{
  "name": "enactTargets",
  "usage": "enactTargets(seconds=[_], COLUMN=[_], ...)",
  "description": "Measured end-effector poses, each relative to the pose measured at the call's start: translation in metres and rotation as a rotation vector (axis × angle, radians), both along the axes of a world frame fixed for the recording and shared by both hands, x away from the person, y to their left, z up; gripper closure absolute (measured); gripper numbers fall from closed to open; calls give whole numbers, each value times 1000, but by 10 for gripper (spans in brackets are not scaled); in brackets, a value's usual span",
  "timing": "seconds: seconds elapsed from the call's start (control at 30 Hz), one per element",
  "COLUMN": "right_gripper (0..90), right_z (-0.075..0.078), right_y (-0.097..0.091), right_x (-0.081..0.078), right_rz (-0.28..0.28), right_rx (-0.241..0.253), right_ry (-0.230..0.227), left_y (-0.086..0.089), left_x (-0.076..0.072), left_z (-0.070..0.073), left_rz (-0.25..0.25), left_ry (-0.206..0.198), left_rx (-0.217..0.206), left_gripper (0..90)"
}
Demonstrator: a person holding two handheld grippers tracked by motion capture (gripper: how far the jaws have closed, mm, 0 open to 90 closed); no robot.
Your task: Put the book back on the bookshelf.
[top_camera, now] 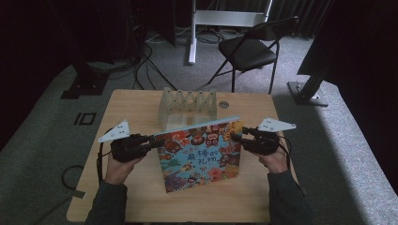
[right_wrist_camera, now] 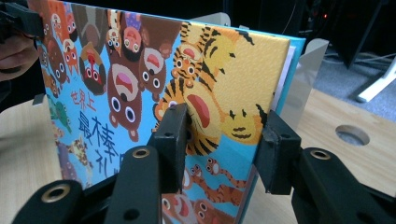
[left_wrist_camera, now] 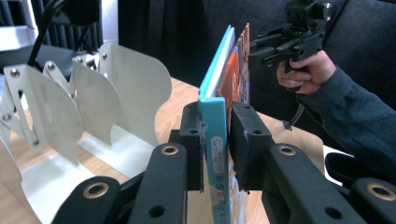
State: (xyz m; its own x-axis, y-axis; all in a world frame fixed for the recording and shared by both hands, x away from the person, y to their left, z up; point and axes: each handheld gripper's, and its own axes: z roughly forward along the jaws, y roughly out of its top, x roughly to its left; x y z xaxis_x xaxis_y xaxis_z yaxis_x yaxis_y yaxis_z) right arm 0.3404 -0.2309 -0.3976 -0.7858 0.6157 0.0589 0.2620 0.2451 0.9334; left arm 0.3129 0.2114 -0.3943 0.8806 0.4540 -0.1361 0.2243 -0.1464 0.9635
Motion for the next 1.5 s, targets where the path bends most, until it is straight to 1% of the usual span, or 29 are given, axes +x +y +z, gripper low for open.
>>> enactTargets(seconds=[0.03, 0.07, 0.13, 0.2, 0.23, 0.27, 0.3, 0.4, 0.43, 0.47, 0.5, 0.63, 0.7, 0.8, 0.87, 0.97, 1.1, 1.17, 1.2, 1.23, 1.47, 1.5], right_gripper=[581, 582, 587, 590, 590, 588, 580, 568, 568, 567, 560, 551, 551, 547, 541, 542, 540, 540, 540, 540, 539, 539], right_z=[1, 1, 2, 3, 3, 3, 3, 2, 2, 1, 0, -3, -5, -8, -10, -12, -14, -15, -15, -16, -20, -21], right_y=[0, 0, 0, 1, 1, 1, 1, 0, 0, -1, -3, -6, -8, -10, -11, -13, -17, -19, -20, -20, -25, -26], right_x=[0, 0, -1, -2, -2, -2, -2, -3, -3, -4, -5, -8, -8, -10, -11, -12, -13, -13, -13, -13, -14, -15], right_rz=[-1, -2, -1, -2, -2, -4, -3, 21, 21, 24, 36, 37, 34, 31, 28, 25, 13, 7, 3, 2, -9, -15], right_rx=[0, 2, 8, 11, 11, 9, 8, 12, 12, 8, 13, 5, 6, 8, 16, 23, 22, 25, 26, 25, 18, 19], right_ry=[-5, -9, -20, -27, -27, -30, -33, -36, -36, -38, -34, -31, -27, -25, -24, -16, -12, -11, -9, -10, -1, 4], left_y=[0, 0, 0, -1, -1, -1, -1, 2, 2, 1, 0, -4, -6, -9, -10, -13, -17, -19, -20, -20, -21, -21], left_x=[0, -2, -3, -6, -6, -8, -8, -11, -11, -11, -10, -10, -11, -10, -9, -9, -11, -12, -11, -12, -13, -14], left_z=[0, 3, 7, 9, 9, 9, 9, 3, 3, 0, -1, -4, -5, -7, -9, -10, -11, -12, -12, -12, -12, -13], left_rz=[0, 8, 17, 28, 28, 18, 2, -31, -31, -48, -54, -69, -80, -91, -102, -101, -83, -78, -81, -87, -97, -93], left_ry=[0, -20, -43, -81, -81, -94, -95, -106, -106, -96, -91, -85, -83, -66, -47, -44, -59, -65, -68, -70, -81, -91], left_rx=[0, 8, 12, 30, 30, 36, 34, 11, 11, 6, 7, 6, 0, -16, -33, -34, -14, -2, 7, 6, 11, 8], left_gripper=[766, 770, 777, 777, 777, 777, 778, 773, 769, 769, 724, 691, 660, 618, 619, 626, 665, 699, 728, 737, 745, 743])
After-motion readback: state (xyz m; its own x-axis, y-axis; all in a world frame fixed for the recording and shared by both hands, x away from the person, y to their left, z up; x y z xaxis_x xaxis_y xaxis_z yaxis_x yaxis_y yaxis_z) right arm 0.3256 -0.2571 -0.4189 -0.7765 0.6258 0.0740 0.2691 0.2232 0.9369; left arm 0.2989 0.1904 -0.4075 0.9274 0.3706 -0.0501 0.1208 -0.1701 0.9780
